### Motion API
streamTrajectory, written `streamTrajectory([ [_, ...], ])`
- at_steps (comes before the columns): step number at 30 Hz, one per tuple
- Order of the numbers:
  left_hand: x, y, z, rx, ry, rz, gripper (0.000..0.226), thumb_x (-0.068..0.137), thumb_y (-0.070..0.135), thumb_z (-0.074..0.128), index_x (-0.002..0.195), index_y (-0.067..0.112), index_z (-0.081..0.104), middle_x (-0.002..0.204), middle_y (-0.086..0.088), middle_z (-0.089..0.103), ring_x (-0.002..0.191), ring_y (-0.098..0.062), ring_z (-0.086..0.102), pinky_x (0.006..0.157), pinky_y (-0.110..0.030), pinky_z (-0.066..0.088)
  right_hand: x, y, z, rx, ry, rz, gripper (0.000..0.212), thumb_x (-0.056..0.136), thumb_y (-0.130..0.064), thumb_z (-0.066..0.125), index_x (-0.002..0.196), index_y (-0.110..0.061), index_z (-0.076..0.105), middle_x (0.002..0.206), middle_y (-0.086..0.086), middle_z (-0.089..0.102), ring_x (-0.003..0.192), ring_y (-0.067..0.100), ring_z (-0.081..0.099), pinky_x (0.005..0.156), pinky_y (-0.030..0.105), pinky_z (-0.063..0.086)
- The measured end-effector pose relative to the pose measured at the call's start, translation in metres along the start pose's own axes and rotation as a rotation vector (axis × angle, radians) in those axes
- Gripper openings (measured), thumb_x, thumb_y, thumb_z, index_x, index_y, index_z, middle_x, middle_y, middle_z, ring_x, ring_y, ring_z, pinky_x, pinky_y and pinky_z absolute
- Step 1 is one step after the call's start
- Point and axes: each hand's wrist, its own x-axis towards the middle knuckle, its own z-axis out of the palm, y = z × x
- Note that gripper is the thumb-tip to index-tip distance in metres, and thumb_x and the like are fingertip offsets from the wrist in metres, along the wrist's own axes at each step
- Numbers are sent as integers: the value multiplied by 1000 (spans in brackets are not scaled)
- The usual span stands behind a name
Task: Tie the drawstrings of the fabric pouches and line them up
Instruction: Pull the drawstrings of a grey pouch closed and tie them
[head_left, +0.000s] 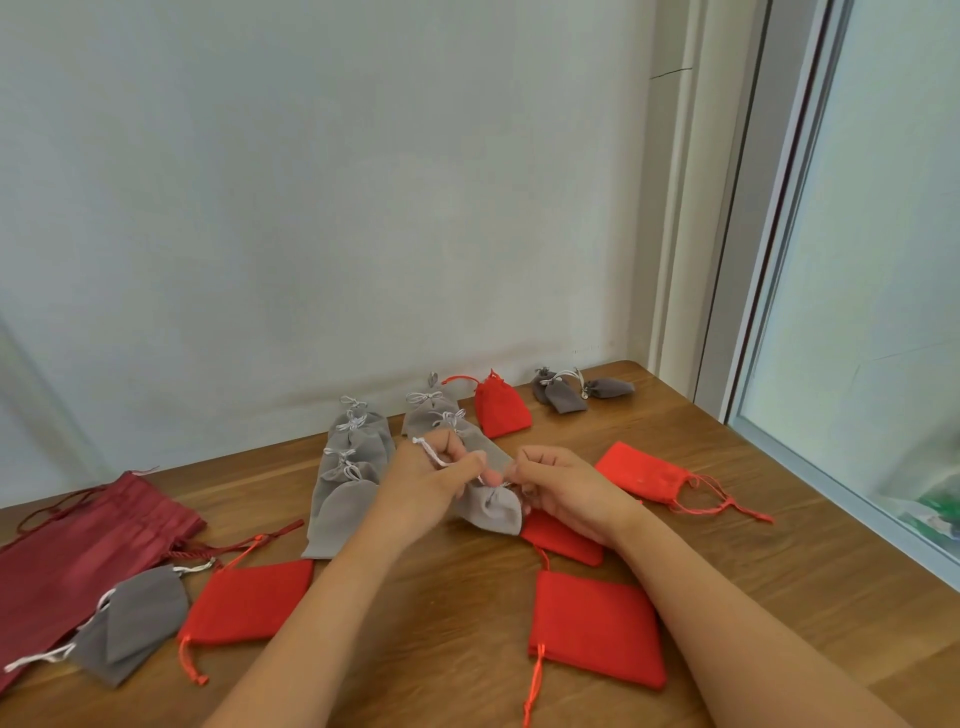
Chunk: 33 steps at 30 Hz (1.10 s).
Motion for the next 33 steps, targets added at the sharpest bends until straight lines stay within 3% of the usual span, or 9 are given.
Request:
streamTrajectory([
  [4, 1, -10, -2, 0, -81, -106, 24, 84, 22, 72, 65, 8, 70, 62, 1, 67, 51, -4, 48, 51, -16, 39, -1, 1, 0, -37, -8, 18, 21, 98, -9, 48, 78, -8, 54, 77, 8, 64, 65, 11, 59, 63, 20, 49],
  [9, 2, -13, -1, -259, 25, -286, 3, 81, 3, 72, 80, 2, 70, 58, -1, 67, 46, -3, 51, 47, -12, 44, 0, -1, 0, -50, -26, 26, 17, 97, -12, 49, 84, -7, 58, 76, 5, 64, 63, 9, 56, 62, 18, 46],
  [12, 3, -15, -1, -279, 6, -322, 8, 83, -1, 69, 90, -1, 70, 62, -4, 68, 45, -3, 52, 48, -13, 46, -2, -3, 1, -61, -39, 23, 14, 94, -14, 53, 84, -6, 59, 76, 3, 64, 61, 10, 55, 58, 17, 41],
  [23, 6, -15, -5, 56, -205, -277, 20, 83, 6, 65, 65, 6, 74, 64, -5, 65, 57, -8, 50, 55, -17, 44, -4, -4, 1, -82, -54, -10, 18, 89, -22, 63, 84, -7, 69, 81, 5, 67, 59, 9, 51, 53, 17, 36],
  [27, 3, -11, -8, 102, -359, -200, 17, 82, 11, 66, 68, 5, 74, 71, -10, 62, 68, -14, 50, 68, -26, 43, -4, -5, 1, -85, -31, 3, 21, 88, -25, 65, 81, -6, 69, 70, 5, 56, 55, 8, 43, 50, 17, 31],
  [29, 2, -10, -7, 161, -405, -168, 20, 83, 23, 71, 67, 13, 76, 66, -7, 60, 64, -12, 49, 66, -24, 41, -3, -5, 1, -75, -21, 11, 30, 85, -30, 69, 84, 0, 67, 68, 7, 48, 52, 7, 37, 48, 18, 27],
  [31, 2, -11, -3, 189, -344, -163, 24, 83, 30, 73, 69, 11, 76, 61, -4, 58, 56, -8, 47, 60, -21, 39, -3, -5, 1, -56, -27, 2, 47, 78, -39, 73, 90, 6, 66, 71, 9, 48, 50, 6, 35, 47, 17, 24],
  [33, 3, -13, -1, 147, -245, -188, 27, 84, 27, 73, 69, 4, 73, 63, -8, 58, 54, -9, 47, 57, -21, 39, -5, -7, 2, -53, -55, -7, 45, 80, -36, 72, 100, 4, 67, 77, 12, 55, 51, 6, 37, 46, 16, 26],
])
